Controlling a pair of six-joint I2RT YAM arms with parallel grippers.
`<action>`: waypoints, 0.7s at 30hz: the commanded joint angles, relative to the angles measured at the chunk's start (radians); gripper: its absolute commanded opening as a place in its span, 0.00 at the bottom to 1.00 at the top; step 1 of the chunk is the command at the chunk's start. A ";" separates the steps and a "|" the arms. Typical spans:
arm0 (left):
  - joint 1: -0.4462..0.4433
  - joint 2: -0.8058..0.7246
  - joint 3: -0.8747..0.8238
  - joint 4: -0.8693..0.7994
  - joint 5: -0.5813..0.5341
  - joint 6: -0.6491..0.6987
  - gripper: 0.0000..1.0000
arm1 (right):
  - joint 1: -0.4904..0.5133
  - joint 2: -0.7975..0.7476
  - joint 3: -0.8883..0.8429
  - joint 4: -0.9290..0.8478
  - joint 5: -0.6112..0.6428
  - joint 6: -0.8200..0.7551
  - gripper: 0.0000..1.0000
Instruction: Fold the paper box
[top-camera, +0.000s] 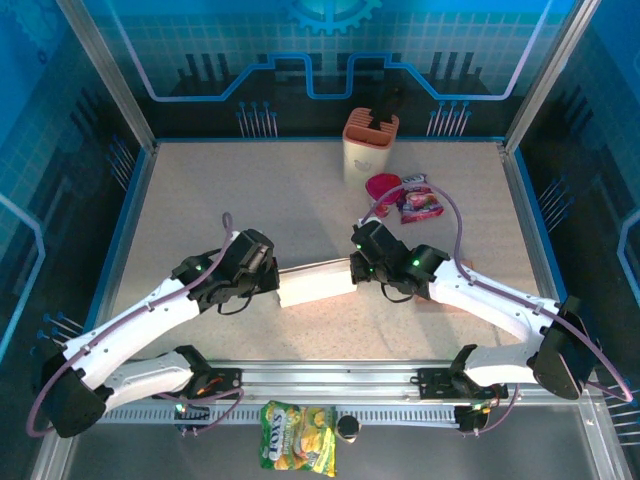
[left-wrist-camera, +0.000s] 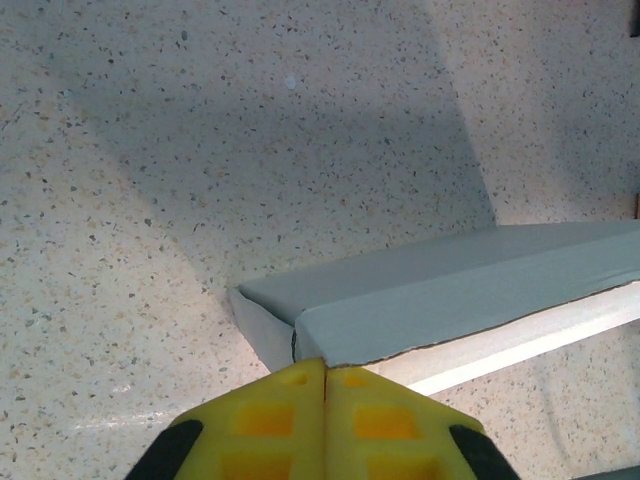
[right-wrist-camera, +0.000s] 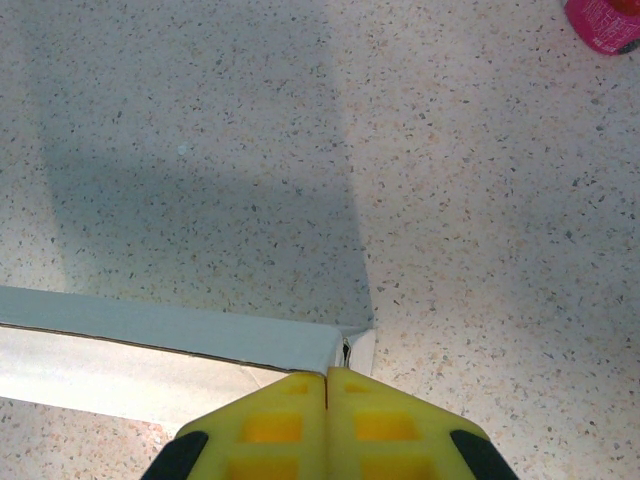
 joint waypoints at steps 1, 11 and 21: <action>0.003 -0.007 -0.011 -0.073 0.032 0.008 0.16 | 0.001 0.011 0.015 -0.008 -0.032 0.004 0.00; -0.046 0.000 0.015 -0.107 -0.033 -0.021 0.26 | 0.001 0.017 0.021 -0.009 -0.030 0.008 0.00; -0.048 -0.013 0.013 -0.067 -0.078 -0.013 0.28 | 0.002 0.016 0.015 -0.002 -0.033 0.005 0.00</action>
